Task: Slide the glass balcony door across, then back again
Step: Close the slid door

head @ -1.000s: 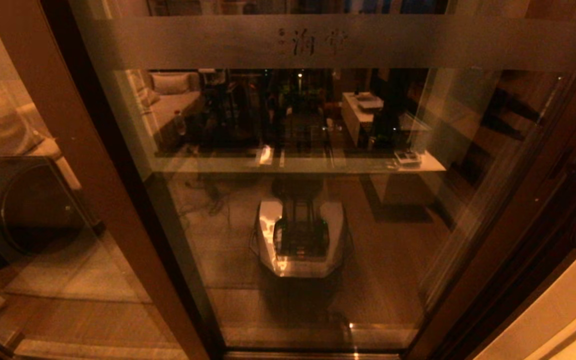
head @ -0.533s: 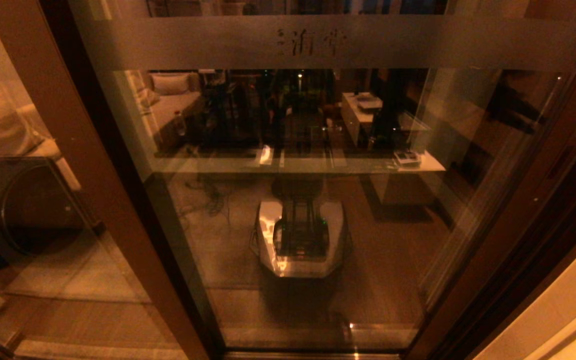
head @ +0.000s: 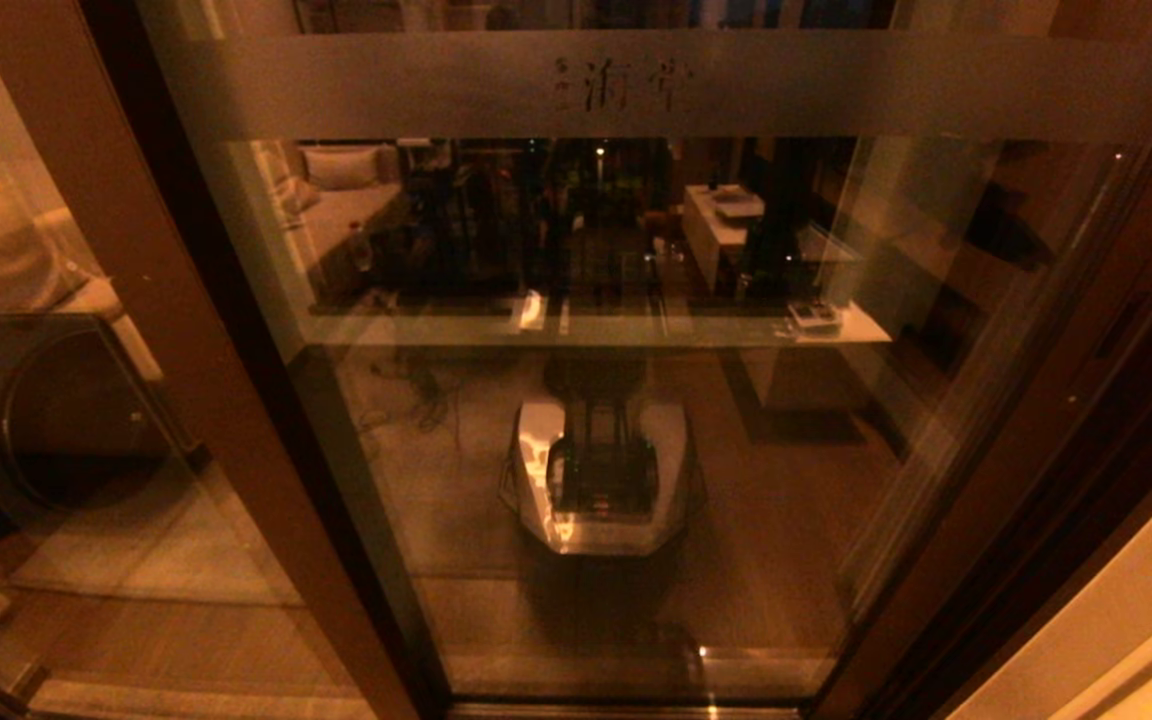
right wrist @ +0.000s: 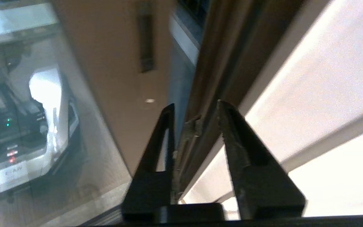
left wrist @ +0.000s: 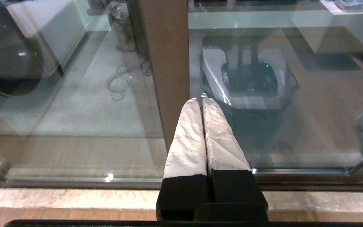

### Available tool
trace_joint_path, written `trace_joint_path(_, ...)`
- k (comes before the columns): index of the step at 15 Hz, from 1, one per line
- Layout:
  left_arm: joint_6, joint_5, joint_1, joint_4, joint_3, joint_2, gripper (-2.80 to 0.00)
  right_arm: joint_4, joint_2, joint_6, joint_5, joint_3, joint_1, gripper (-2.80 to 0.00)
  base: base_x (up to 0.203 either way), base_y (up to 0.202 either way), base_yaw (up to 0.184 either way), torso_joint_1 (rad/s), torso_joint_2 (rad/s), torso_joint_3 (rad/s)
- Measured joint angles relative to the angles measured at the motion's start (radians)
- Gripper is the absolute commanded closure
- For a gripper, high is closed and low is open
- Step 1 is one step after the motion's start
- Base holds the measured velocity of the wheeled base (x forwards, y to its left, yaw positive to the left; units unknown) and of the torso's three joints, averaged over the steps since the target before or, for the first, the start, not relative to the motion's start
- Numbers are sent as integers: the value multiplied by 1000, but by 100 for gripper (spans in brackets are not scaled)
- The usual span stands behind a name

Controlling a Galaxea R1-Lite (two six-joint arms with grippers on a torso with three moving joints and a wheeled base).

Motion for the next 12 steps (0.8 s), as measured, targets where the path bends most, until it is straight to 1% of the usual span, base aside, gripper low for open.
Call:
trace_joint_path(3, 0, 0, 0, 0, 0, 0, 0, -6, 36, 3, -21, -27, 46, 0, 0, 0, 0, 0, 0, 0)
trace_joint_path(6, 0, 0, 0, 0, 0, 0, 0, -21, 108, 12, -48, -77, 51, 0, 0, 0, 0, 0, 0, 0)
trace_joint_path(12, 0, -1, 0, 0, 0, 0, 0, -32, 216, 14, -51, -156, 48, 0, 0, 0, 0, 0, 0, 0)
